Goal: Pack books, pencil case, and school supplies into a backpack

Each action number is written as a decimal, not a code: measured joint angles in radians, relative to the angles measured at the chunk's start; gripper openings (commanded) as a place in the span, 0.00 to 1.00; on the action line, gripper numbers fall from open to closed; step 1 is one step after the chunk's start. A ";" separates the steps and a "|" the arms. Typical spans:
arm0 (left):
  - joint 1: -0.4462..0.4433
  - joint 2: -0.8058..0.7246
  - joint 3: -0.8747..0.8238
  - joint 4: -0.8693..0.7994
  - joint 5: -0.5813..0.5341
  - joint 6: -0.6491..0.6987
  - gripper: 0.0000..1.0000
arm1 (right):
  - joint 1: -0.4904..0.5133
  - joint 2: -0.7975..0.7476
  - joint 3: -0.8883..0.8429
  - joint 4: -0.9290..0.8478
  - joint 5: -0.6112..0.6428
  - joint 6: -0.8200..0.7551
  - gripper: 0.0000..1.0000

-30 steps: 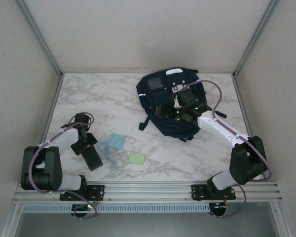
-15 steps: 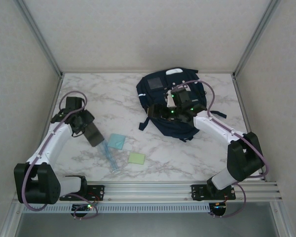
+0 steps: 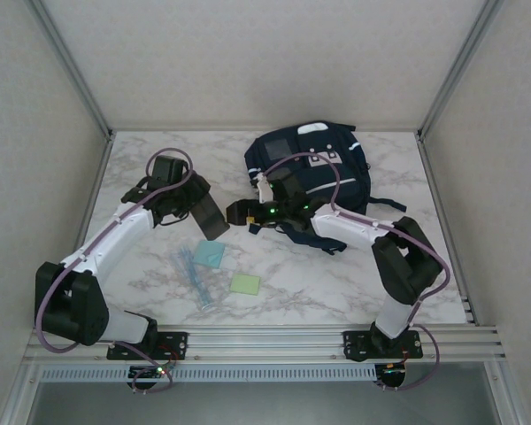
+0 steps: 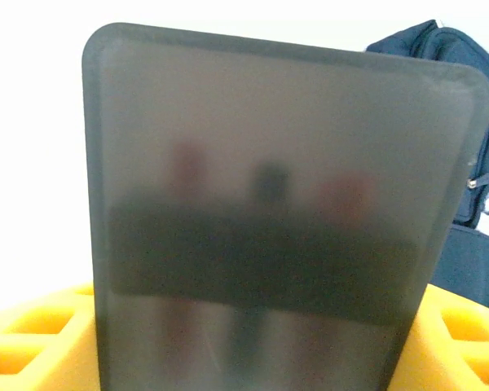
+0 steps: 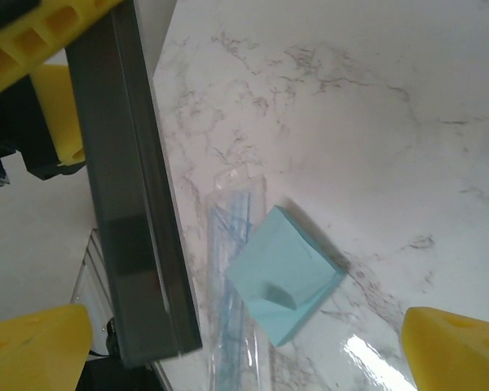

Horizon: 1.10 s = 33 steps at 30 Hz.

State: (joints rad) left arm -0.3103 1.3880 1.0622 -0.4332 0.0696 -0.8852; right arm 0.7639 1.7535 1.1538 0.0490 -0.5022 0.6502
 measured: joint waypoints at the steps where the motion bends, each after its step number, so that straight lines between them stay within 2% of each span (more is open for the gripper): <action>1: -0.001 0.000 0.000 0.006 0.002 -0.009 0.57 | 0.009 0.014 0.001 0.021 0.000 0.003 0.95; 4: -0.012 0.000 0.000 0.023 0.005 -0.030 0.57 | 0.036 0.064 0.031 0.062 -0.005 0.015 0.89; 6: -0.020 0.000 0.000 0.032 0.008 -0.038 0.57 | 0.053 0.105 0.062 0.090 -0.017 0.023 0.82; 10: -0.029 0.000 -0.012 0.062 0.013 -0.063 0.57 | 0.076 0.170 0.122 0.125 -0.038 0.045 0.48; 12: -0.029 0.000 -0.025 0.069 0.015 -0.071 0.58 | 0.079 0.180 0.130 0.138 -0.043 0.054 0.37; 16: -0.029 0.000 -0.040 0.073 0.022 -0.077 0.72 | 0.081 0.179 0.131 0.152 -0.055 0.042 0.10; 17: -0.029 0.000 -0.040 0.072 0.021 -0.078 0.78 | 0.082 0.177 0.131 0.151 -0.057 0.043 0.08; 21: -0.040 -0.005 -0.040 0.087 0.027 -0.086 1.00 | 0.081 0.161 0.117 0.136 -0.037 0.043 0.08; 26: -0.048 -0.032 -0.003 0.050 -0.011 -0.020 1.00 | 0.068 0.069 0.061 0.031 -0.003 0.040 0.10; 33: -0.080 -0.011 0.148 0.032 -0.059 0.240 1.00 | -0.042 -0.163 0.027 -0.244 0.111 -0.031 0.10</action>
State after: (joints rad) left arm -0.3908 1.3769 1.2102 -0.4007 0.0109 -0.6449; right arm 0.7219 1.5902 1.1812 -0.1947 -0.3912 0.6193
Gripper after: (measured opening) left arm 0.997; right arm 0.294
